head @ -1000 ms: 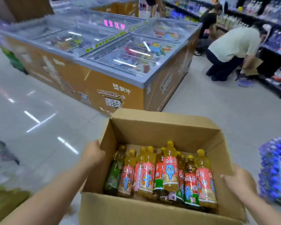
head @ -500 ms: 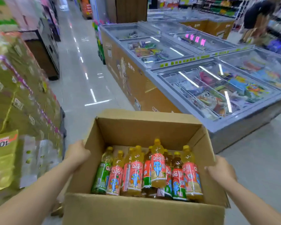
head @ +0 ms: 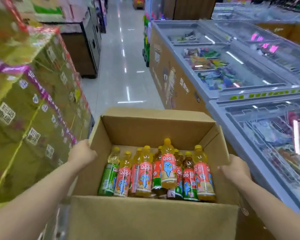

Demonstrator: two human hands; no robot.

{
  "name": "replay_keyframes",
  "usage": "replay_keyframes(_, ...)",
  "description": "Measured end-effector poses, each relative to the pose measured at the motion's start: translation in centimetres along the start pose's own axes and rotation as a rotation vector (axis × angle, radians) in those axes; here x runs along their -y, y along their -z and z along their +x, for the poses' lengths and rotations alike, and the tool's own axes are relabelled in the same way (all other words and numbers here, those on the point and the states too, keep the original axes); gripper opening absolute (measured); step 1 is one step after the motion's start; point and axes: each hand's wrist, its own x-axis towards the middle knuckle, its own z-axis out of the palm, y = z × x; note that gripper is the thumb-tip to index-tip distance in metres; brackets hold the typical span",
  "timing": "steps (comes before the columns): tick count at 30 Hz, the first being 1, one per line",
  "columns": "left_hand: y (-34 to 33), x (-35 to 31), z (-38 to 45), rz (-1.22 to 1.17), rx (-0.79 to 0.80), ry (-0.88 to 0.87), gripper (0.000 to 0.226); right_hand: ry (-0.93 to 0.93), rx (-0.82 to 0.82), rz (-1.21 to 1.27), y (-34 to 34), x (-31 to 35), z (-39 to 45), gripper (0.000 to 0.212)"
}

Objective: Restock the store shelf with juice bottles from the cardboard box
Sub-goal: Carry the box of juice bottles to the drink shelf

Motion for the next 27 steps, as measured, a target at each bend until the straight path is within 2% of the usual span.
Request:
replay_keyframes(6, 0.8, -4.9, 15.5, 0.032, -0.014, 0.082, 0.015, 0.099, 0.07, -0.012, -3.2, 12.9, 16.5, 0.015)
replay_keyframes(12, 2.7, -9.6, 32.1, 0.012, -0.029, 0.205, 0.023, 0.206, 0.11, -0.045, -4.6, 28.0, 31.3, 0.012)
replay_keyframes(17, 4.8, -14.0, 47.0, -0.001, -0.029, 0.242, 0.018, 0.249, 0.127, -0.063, -5.7, 41.4, 42.7, 0.033)
replay_keyframes(21, 6.4, -17.2, 61.5, 0.02, -0.031, 0.199, 0.021, 0.253, 0.112, -0.08, -7.6, 51.6, 52.5, 0.017)
replay_keyframes(27, 9.6, -24.5, 82.6, -0.02, -0.035, 0.221, 0.017, 0.243, 0.064, -0.085, -9.3, 67.0, 69.1, 0.016)
